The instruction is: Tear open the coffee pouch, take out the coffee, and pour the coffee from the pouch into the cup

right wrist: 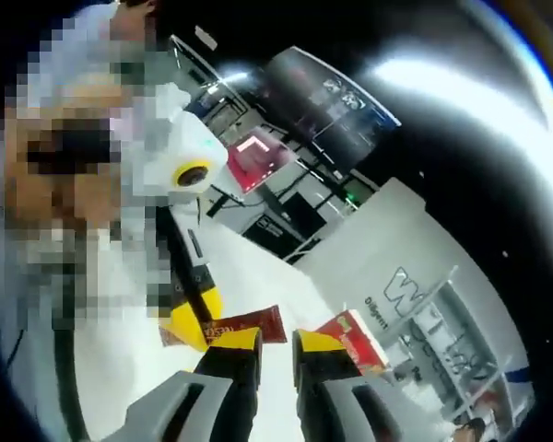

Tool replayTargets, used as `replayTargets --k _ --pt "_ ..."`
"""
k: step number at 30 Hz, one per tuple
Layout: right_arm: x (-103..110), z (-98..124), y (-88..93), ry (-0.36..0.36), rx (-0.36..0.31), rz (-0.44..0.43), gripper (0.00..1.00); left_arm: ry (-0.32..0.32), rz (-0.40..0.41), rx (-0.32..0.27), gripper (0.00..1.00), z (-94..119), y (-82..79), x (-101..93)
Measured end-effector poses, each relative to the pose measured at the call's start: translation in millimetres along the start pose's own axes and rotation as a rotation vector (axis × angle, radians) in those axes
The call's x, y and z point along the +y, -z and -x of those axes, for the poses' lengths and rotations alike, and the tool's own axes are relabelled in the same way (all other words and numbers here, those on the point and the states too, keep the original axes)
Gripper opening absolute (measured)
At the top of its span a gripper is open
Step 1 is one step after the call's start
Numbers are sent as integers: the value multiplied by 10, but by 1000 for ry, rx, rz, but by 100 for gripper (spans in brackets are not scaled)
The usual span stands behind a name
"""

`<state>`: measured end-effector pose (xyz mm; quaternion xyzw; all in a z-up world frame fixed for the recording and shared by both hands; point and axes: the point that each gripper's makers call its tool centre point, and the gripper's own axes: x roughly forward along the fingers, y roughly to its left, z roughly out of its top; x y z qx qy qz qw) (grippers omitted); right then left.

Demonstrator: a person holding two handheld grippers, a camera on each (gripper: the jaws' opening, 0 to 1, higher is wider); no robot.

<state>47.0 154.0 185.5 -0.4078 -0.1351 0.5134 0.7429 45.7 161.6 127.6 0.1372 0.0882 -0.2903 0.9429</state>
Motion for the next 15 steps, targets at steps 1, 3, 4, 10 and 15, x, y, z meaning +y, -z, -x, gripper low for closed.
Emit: replayTargets --k 1,3,4,10,15 --pt "51 3 -37 -53 -35 -4 15 3 -14 2 10 10 6 1" --pt "42 15 -25 -111 -70 -37 15 17 -14 -5 10 34 -6 -13" --pt "-17 19 11 -110 -66 -39 15 19 -11 -13 10 41 -22 -18" --pt "7 79 -39 -325 -244 -249 12 32 -30 -6 10 29 -20 -66" --pt "63 128 -37 -472 -247 -202 10 51 -60 17 10 6 13 -146"
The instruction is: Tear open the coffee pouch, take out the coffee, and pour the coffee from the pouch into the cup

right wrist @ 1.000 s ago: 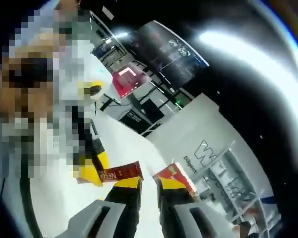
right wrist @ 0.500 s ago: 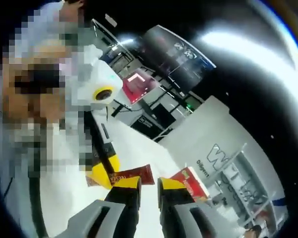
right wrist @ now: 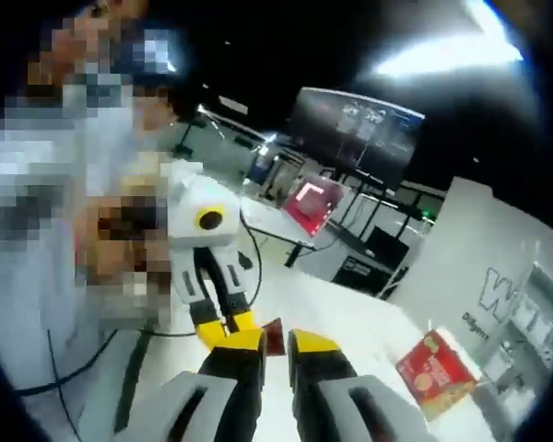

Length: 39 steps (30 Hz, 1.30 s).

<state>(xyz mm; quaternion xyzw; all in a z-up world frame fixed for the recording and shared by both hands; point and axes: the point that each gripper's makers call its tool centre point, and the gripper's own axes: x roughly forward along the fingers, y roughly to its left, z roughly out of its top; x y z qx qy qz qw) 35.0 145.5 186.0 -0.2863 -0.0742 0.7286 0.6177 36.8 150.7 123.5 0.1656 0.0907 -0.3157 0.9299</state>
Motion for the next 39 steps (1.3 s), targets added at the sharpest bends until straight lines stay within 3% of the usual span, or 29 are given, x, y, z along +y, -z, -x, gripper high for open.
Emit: replayTargets --k 2,6,9,13,16,19,21,23,28,31,34,35,37,39 --pt "18 -4 5 -41 36 12 8 4 -4 1 10 -6 -5 -12" --pt "8 -42 -20 -50 75 23 7 0 -12 7 10 -14 -5 1" --pt "24 -54 -10 -60 99 -33 4 -5 -22 12 10 -24 29 40" --pt "-4 -106 7 -61 141 -189 2 -34 -42 9 10 -27 43 107" --pt "-6 -154 -22 -79 166 -206 2 -44 -43 12 10 -26 50 135" --pt "-48 -193 -22 -79 212 -231 2 -85 -73 -3 12 -38 44 225" --pt "-93 -221 -5 -63 239 -254 1 -164 -127 -22 16 -29 13 351" --pt "-139 -268 19 -43 260 -309 1 -223 -126 -49 21 8 -60 424" --pt "-204 -343 -66 -17 184 -431 2 -362 -154 -77 23 92 -197 537" --pt "-247 -369 -116 -14 115 -492 2 -505 -261 -57 22 135 -244 607" --pt "-248 -363 -169 -29 55 -529 2 -597 -348 -40 21 179 -286 652" --pt "-249 -360 -172 -29 51 -531 2 -626 -396 -28 16 194 -303 640" --pt "-255 -348 -192 -27 30 -494 2 -633 -431 -20 13 193 -312 592" --pt "-200 -320 -184 -68 21 -396 3 -577 -415 -40 9 172 -311 548"
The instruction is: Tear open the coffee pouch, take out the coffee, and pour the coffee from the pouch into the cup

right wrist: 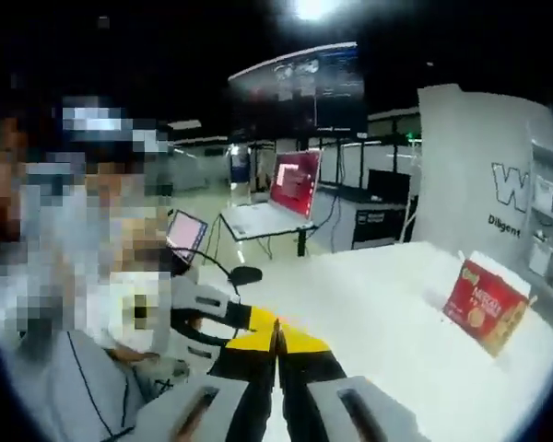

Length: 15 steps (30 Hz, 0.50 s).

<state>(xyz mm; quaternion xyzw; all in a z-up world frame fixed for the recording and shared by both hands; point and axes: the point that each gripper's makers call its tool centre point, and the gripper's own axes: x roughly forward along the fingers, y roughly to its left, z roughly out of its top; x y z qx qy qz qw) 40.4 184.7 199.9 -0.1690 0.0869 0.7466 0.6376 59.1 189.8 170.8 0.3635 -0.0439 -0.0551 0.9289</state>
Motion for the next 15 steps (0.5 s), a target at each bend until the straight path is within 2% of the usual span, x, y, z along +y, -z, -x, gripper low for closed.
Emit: replayTargets --k 1,2,4,7,8,9,11,13,14,15 --pt "-2 10 5 -8 0 39 3 18 26 -1 9 4 4 -14" --pt "15 39 -2 -23 -9 117 6 61 78 5 9 11 27 -46" --pt "60 89 4 -42 -6 179 12 129 121 14 8 8 54 -106" --pt "136 185 -3 -81 31 410 12 262 203 -10 8 40 54 -210" --pt "165 228 12 -103 65 521 12 305 257 -20 8 69 45 -223" --pt "163 257 19 -110 93 607 12 326 279 -32 8 85 27 -231" --pt "181 290 41 -143 140 738 11 423 325 -44 8 150 -9 -315" --pt "259 333 116 -222 206 849 11 456 347 -57 8 177 -35 -321" --pt "315 347 117 -258 222 908 11 493 360 -49 8 199 -37 -365" --pt "339 350 110 -269 240 966 11 520 372 -49 8 212 -44 -388"
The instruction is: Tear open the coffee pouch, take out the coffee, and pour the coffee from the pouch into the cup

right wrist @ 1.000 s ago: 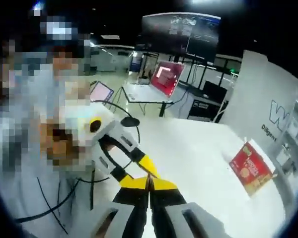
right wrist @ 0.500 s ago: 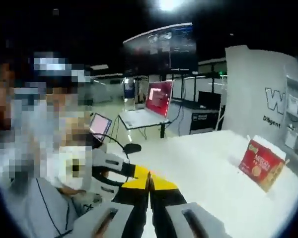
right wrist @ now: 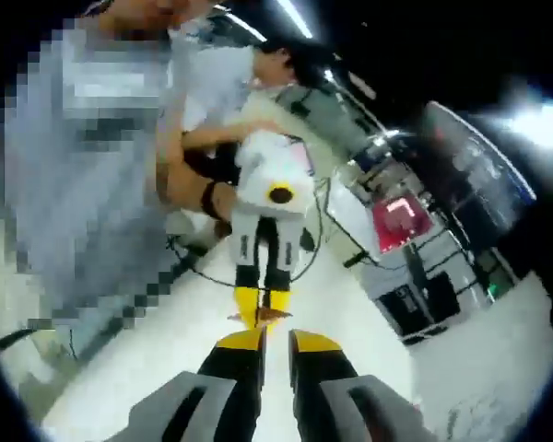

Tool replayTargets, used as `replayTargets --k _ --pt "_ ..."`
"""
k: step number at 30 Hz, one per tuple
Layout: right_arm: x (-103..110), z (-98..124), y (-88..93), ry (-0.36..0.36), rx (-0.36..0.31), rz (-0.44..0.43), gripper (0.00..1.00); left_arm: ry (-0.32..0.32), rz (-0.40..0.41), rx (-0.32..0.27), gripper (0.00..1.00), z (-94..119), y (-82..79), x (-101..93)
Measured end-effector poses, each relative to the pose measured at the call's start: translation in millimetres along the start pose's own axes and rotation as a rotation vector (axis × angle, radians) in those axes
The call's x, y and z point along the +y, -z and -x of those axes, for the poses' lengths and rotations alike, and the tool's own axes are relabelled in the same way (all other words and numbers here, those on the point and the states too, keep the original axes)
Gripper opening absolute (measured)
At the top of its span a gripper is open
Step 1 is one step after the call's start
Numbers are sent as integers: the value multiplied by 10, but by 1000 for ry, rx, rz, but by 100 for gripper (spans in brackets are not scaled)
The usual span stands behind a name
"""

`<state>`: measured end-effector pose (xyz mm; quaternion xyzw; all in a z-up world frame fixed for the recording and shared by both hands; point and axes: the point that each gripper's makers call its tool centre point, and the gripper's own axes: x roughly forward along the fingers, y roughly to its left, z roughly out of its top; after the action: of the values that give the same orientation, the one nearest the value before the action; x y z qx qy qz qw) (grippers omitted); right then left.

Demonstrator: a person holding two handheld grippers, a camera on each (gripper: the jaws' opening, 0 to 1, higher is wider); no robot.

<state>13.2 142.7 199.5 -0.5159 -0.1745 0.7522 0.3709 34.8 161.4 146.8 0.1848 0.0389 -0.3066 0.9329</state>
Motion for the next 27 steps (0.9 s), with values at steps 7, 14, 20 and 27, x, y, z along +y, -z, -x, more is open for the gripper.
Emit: replayTargets --k 7,14,20,27 --pt "228 -76 -53 -177 158 338 6 114 13 12 8 -40 54 -179" --pt "411 -87 -215 -267 131 409 7 298 44 -49 9 84 -90 -481" --pt "618 -147 -380 -322 98 478 6 434 50 -42 9 174 -52 -701" --pt "710 -207 -500 -337 87 533 5 531 78 -37 8 238 -84 -884"
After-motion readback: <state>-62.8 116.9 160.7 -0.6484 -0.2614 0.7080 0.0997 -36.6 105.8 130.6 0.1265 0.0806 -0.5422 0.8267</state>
